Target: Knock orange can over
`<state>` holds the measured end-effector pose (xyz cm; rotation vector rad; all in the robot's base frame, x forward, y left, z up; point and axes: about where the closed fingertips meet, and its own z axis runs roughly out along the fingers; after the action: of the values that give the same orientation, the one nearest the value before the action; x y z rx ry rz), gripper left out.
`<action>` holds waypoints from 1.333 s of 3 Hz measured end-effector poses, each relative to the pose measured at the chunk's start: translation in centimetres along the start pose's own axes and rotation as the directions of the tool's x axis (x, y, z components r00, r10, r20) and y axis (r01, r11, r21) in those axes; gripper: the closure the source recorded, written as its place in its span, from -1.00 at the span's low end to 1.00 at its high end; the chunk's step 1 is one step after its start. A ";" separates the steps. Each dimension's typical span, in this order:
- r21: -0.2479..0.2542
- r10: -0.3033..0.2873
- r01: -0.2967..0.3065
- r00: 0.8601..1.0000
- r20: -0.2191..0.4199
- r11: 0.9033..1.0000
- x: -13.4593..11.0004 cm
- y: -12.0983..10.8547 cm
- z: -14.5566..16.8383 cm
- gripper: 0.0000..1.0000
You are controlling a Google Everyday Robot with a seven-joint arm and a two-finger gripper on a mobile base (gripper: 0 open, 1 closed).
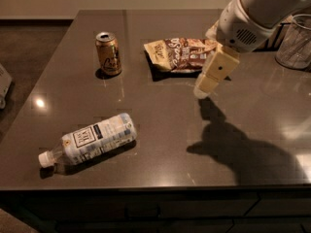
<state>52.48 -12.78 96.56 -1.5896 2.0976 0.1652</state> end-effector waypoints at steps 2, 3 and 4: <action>-0.026 0.044 -0.040 0.987 0.156 0.999 -6.5 0.4 4.6 -1.00; 0.049 0.075 -0.086 0.977 0.198 0.995 -9.2 -1.4 7.6 -1.00; 0.132 0.133 -0.169 0.961 0.242 0.977 -11.2 -4.6 10.1 -1.00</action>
Offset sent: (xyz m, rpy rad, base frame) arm 0.0534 0.1231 -0.0222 0.2634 -0.0750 -0.0255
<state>62.08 -0.62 93.78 -1.2569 1.9974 0.2261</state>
